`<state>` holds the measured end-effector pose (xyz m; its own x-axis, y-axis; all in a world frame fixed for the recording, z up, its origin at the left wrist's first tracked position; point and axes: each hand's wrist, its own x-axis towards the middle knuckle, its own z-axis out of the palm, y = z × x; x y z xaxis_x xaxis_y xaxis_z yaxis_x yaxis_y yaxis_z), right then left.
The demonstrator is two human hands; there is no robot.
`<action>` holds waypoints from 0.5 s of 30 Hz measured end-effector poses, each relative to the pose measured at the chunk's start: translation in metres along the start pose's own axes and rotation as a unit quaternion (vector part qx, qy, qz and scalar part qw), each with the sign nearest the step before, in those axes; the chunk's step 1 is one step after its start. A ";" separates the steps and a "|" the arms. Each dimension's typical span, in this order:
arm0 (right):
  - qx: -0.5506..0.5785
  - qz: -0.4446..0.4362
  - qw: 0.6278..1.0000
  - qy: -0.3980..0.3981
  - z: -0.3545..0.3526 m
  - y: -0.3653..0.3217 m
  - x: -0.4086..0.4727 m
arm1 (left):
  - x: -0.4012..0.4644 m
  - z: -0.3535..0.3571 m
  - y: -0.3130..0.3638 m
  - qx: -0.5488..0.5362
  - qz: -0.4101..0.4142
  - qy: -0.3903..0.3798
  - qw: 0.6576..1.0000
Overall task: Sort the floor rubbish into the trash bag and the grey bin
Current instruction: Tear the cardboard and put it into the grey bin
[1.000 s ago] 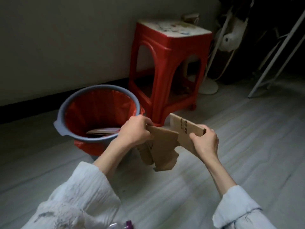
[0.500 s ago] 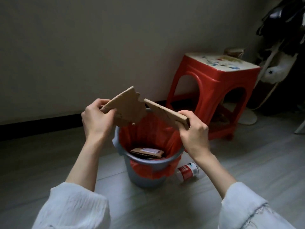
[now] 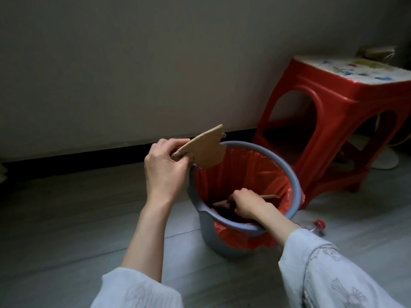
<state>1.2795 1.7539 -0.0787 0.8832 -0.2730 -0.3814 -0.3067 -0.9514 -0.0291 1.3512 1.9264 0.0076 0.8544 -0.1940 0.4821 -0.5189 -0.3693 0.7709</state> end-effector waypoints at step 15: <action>0.135 -0.003 0.990 0.034 0.004 0.025 -0.023 | -0.010 0.019 0.008 0.028 0.120 -0.048 0.991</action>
<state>1.2503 1.7366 -0.0744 0.9040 -0.2859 -0.3180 -0.3777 -0.8824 -0.2804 1.3396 1.9084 0.0010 0.7063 -0.3666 0.6056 -0.7078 -0.3510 0.6131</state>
